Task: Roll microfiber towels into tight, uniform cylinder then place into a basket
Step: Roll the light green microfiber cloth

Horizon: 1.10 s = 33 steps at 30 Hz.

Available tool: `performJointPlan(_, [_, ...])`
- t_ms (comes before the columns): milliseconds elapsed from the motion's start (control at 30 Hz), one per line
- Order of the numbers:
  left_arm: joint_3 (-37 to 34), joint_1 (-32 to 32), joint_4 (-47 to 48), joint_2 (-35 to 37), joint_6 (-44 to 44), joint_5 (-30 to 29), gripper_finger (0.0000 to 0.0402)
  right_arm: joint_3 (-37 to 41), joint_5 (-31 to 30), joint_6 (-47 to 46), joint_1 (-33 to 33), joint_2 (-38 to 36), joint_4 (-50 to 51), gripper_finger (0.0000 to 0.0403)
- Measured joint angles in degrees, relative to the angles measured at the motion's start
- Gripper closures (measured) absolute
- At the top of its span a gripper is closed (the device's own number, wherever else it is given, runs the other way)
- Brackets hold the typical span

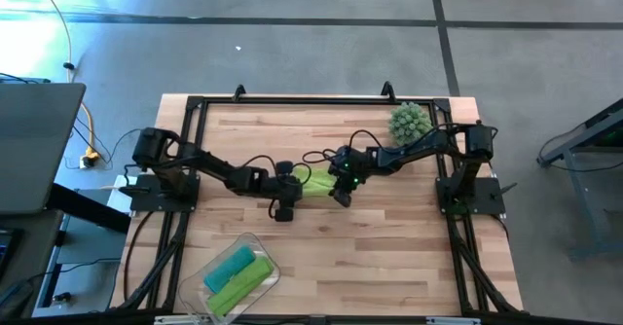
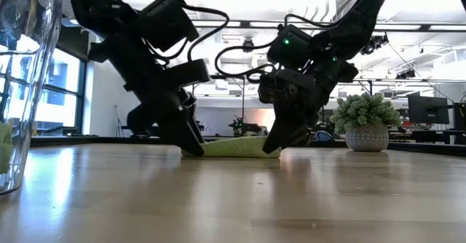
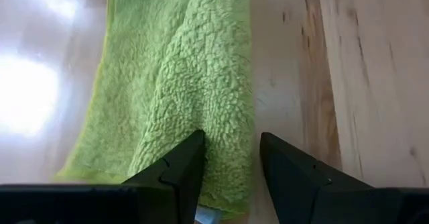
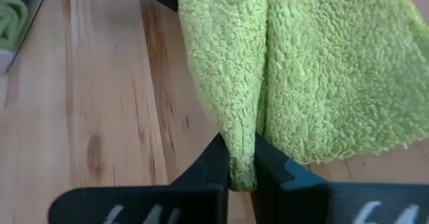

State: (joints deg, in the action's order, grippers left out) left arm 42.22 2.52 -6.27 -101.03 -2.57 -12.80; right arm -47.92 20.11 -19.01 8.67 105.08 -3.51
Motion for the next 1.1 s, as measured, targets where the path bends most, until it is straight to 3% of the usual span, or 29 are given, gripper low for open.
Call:
performJointPlan(100, [0.1, 1.1, 0.1, -0.8, 4.3, 2.7, 0.0261, 0.0, -0.1, 3.1, 0.0, 0.0, 0.0, 0.0375])
performJointPlan(367, [0.2, 6.8, 1.0, -0.9, 14.9, 18.5, 0.0261, 0.2, -0.3, 13.7, 0.1, -3.8, 5.8, 0.0280])
performJointPlan(567, [0.2, 10.9, 0.7, -1.1, 20.0, 27.0, 0.0261, 0.2, -1.2, 19.1, -2.0, -10.6, 11.2, 0.0262])
performJointPlan(700, [0.1, 13.0, 0.3, -1.2, 21.4, 31.5, 0.0261, 0.2, -8.5, 27.7, -7.8, -12.9, 8.3, 0.0266])
performJointPlan(833, [-0.1, 13.5, 0.3, -1.2, 21.6, 32.8, 0.0261, 0.1, -21.3, 40.6, -14.5, -11.9, 3.9, 0.0267])
performJointPlan(933, [-0.1, 13.5, 0.3, -1.2, 21.6, 32.8, 0.0261, 0.1, -30.5, 44.9, -17.1, -9.3, 0.9, 0.0267])
performJointPlan(1100, [-0.1, 13.5, 0.1, -1.2, 21.7, 33.7, 0.0261, 0.1, -31.8, 44.7, -16.0, -5.2, -1.5, 0.0253])
